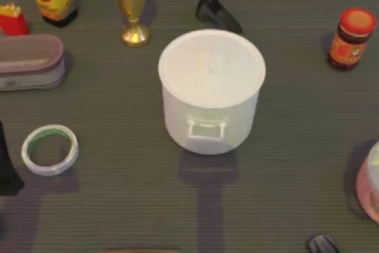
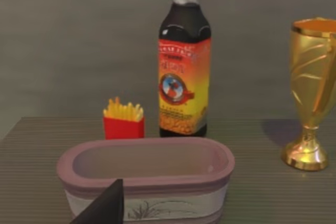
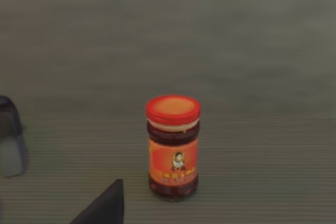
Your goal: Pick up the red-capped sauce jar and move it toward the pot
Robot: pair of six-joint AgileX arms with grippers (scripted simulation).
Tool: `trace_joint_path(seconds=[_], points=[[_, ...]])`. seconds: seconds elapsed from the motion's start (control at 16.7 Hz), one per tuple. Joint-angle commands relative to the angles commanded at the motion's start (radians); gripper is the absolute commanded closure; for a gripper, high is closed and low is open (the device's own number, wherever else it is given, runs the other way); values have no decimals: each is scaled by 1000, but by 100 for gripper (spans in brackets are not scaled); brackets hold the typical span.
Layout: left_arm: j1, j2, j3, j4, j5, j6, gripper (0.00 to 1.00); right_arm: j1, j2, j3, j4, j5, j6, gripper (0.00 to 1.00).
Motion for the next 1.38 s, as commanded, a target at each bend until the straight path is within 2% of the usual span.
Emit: trace_joint_path(seconds=[0.3,0.54,0.78,1.38], points=[[0,0,0,0,0,0,0,3,61,58,-41,-4,-5,0],[0,0,0,0,0,0,0,6,287,273,-175,-9,-21,0],[0,0,0,0,0,0,0,4,671,632,-353,-10,-46,0],[0,0,0,0,0,0,0,12,1824,1751,-795,-26,-121,0]])
